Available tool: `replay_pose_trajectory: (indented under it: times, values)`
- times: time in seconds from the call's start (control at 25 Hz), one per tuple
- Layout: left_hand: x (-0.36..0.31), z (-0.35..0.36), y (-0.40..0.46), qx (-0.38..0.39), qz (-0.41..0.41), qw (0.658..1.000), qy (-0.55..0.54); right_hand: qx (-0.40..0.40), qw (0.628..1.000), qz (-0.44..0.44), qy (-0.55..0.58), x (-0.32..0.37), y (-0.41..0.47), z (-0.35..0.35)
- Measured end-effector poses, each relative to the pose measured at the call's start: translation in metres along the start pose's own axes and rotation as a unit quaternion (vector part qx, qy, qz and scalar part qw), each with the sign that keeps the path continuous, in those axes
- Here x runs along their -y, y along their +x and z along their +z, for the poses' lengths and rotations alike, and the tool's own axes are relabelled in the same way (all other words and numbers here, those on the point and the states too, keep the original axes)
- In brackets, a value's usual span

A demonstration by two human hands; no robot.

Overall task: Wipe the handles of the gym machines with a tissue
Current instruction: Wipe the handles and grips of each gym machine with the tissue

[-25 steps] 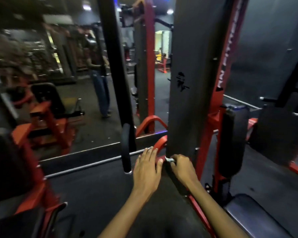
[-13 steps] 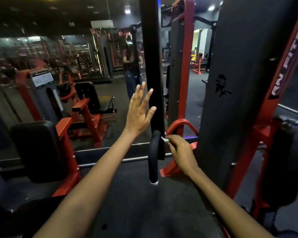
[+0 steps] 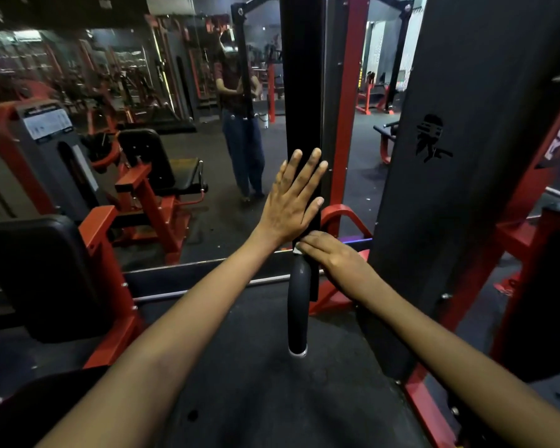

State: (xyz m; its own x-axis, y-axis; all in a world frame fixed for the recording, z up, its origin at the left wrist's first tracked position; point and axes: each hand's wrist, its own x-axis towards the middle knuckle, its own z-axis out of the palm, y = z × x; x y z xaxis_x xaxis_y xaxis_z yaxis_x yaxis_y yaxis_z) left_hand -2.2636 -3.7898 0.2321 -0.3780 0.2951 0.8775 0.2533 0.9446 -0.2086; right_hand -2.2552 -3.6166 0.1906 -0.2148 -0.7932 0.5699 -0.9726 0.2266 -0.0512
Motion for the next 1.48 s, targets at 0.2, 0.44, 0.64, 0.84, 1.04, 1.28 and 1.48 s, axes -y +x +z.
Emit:
replay_pose_trajectory:
  times: [0.2, 0.44, 0.64, 0.84, 1.04, 1.28, 1.48]
  values:
    - [0.007, 0.011, -0.004, -0.012, 0.024, 1.0, 0.004, 0.059, 0.979, -0.192, -0.02, 0.017, -0.021, 0.011]
    - [0.008, 0.012, -0.005, -0.004, 0.028, 1.0, 0.007, 0.099, 0.991, -0.094, -0.017, 0.014, 0.009, 0.011]
    - [0.011, 0.013, -0.003, -0.003, 0.021, 1.0, 0.001, 0.066, 0.993, -0.093, 0.036, 0.002, 0.017, 0.003]
    - [0.007, 0.015, -0.009, 0.003, 0.006, 1.0, -0.012, -0.033, 0.996, 0.012, 0.084, 0.017, -0.041, 0.036]
    - [-0.005, 0.014, -0.006, -0.022, -0.076, 0.995, -0.067, -0.163, 0.921, 0.263, 0.236, 0.036, -0.025, 0.041]
    - [0.001, 0.014, -0.006, -0.021, -0.069, 0.996, -0.045, -0.225, 0.888, 0.318, 0.243, 0.041, -0.017, 0.047]
    - [-0.003, 0.011, -0.017, -0.008, -0.061, 0.997, -0.037, -0.228, 0.883, 0.329, 0.244, 0.066, -0.028, 0.051]
